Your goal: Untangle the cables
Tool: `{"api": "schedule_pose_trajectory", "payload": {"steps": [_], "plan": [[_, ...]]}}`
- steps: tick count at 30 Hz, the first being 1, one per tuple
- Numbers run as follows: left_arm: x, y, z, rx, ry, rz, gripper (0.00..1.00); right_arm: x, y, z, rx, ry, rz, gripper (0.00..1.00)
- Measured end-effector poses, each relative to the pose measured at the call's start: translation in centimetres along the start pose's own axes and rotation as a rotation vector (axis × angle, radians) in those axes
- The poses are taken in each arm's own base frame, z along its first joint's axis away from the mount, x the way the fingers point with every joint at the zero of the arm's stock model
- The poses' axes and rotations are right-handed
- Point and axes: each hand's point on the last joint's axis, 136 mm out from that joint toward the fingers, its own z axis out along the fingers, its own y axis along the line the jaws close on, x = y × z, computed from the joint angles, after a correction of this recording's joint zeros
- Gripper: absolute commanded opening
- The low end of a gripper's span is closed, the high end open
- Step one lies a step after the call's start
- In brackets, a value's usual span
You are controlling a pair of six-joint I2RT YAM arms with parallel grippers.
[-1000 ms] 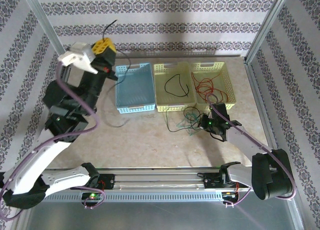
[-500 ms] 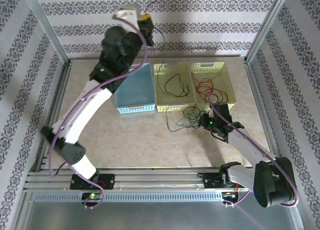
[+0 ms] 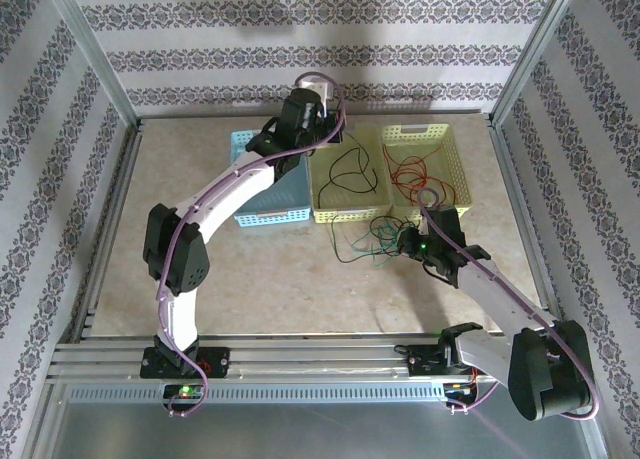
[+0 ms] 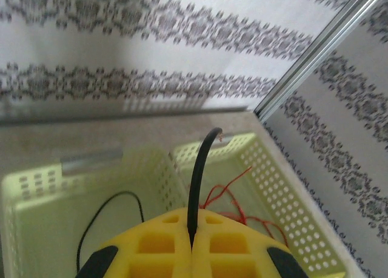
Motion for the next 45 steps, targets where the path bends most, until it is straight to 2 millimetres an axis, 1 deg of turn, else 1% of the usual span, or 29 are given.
{"api": "schedule_pose_trajectory", "payload": {"steps": [5,8,9,11,12,14,15,16,19,22,25,27,29,30,31,33,35,36,38,40,42,43,45], "plan": [[5.3,3.0,3.0,-0.067,0.109,-0.059,0.0,0.1,0.1,0.0,-0.003,0.004,0.001,0.0],[9.2,4.8,5.0,-0.112,0.192,-0.087,0.0,0.2,0.1,0.0,-0.009,0.008,0.0,0.0],[10.4,5.4,5.5,-0.129,0.219,-0.094,0.04,0.2,0.2,0.0,-0.01,0.009,0.0,0.0],[12.5,6.6,6.3,-0.16,0.263,-0.104,0.16,0.2,0.2,0.0,-0.014,0.012,0.001,0.0],[13.4,7.2,6.5,-0.179,0.284,-0.106,0.25,0.2,0.2,0.0,-0.015,0.013,0.001,0.0],[14.5,7.9,6.7,-0.207,0.313,-0.103,0.41,0.4,0.2,0.0,-0.016,0.018,-0.001,0.0],[14.5,8.0,6.8,-0.218,0.317,-0.105,0.5,0.4,0.2,0.0,-0.015,0.021,-0.001,0.0],[14.3,8.0,6.9,-0.222,0.314,-0.1,0.57,0.5,0.2,0.0,-0.015,0.025,0.0,0.0],[12.6,7.3,6.9,-0.216,0.281,-0.089,0.71,0.6,0.1,0.0,-0.012,0.031,-0.002,0.0],[10.5,6.0,6.7,-0.186,0.24,-0.076,0.8,0.8,0.0,0.0,-0.008,0.037,0.0,0.0],[8.7,4.4,5.4,-0.155,0.213,-0.046,0.86,0.9,0.0,-0.1,-0.006,0.04,0.0,0.0],[7.4,2.8,3.9,-0.125,0.193,-0.019,0.88,0.9,0.0,-0.2,-0.006,0.04,0.001,0.0],[6.7,1.2,1.6,-0.096,0.179,0.004,0.89,0.9,0.0,-0.2,-0.006,0.039,0.001,0.0],[6.4,0.3,0.1,-0.079,0.172,0.012,0.89,0.9,0.0,-0.2,-0.006,0.039,0.001,0.0],[6.3,-0.1,-1.2,-0.069,0.168,0.016,0.89,0.9,0.0,-0.2,-0.006,0.039,0.001,0.0],[7.0,-0.7,-3.9,-0.044,0.169,0.023,0.89,0.9,0.0,-0.2,-0.007,0.039,0.001,0.0],[8.4,-0.4,-5.8,-0.038,0.19,0.027,0.89,1.0,0.1,-0.2,-0.01,0.043,0.001,0.0],[9.6,0.0,-6.5,-0.038,0.211,0.029,0.89,1.0,0.2,-0.2,-0.014,0.046,0.001,0.0],[12.4,1.1,-7.2,-0.046,0.267,0.032,0.89,1.0,0.3,-0.1,-0.019,0.053,0.002,0.0],[16.5,2.2,-7.5,-0.056,0.354,0.039,0.89,1.1,0.3,-0.1,-0.022,0.059,0.003,0.0],[20.1,2.6,-7.9,-0.054,0.438,0.05,0.88,1.1,0.4,0.0,-0.023,0.063,0.004,0.0],[21.9,2.5,-8.2,-0.046,0.48,0.059,0.88,1.1,0.3,0.0,-0.022,0.065,0.004,0.0],[24.4,1.5,-8.4,-0.01,0.538,0.082,0.88,1.2,0.3,0.1,-0.021,0.069,0.008,0.0]]}}
